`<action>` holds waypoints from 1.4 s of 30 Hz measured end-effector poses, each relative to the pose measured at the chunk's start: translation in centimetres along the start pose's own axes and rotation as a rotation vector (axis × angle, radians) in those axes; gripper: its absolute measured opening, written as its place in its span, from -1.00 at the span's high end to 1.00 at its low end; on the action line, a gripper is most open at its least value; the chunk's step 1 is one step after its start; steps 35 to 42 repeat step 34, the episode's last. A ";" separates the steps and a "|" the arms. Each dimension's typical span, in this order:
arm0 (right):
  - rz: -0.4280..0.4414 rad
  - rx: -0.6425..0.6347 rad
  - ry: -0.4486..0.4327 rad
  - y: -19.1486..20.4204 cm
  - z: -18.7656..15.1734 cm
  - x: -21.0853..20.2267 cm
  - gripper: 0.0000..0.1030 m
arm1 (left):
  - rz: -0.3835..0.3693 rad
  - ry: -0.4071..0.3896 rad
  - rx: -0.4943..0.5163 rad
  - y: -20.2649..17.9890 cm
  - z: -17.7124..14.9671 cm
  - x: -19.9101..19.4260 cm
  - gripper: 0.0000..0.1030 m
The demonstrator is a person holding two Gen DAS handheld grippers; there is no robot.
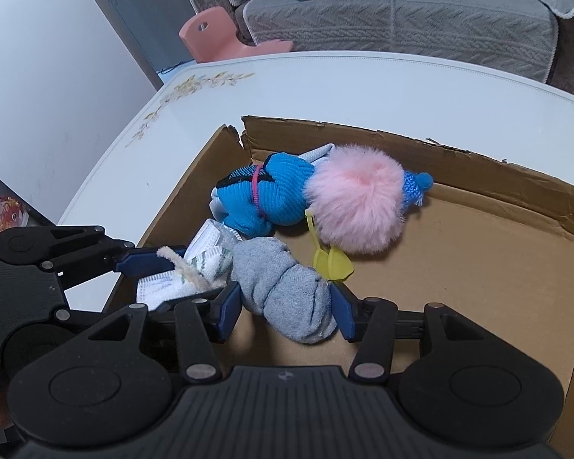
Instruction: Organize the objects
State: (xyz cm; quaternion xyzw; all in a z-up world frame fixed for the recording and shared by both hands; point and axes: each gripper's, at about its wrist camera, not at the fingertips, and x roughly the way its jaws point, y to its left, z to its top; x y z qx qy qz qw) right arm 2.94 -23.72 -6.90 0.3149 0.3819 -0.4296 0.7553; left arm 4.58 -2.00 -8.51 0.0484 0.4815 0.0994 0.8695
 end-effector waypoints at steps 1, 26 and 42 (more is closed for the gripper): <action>0.001 -0.001 -0.001 0.0 0.0 -0.1 0.05 | 0.015 -0.004 0.014 -0.2 0.0 -0.1 -0.25; -0.046 -0.126 -0.007 -0.3 0.7 -3.4 -0.43 | -0.046 0.044 0.020 -0.1 1.3 -2.8 -0.90; -0.071 -0.059 -0.044 -0.7 -1.6 -9.6 -0.71 | -0.087 0.110 0.011 0.4 -0.5 -7.4 -0.99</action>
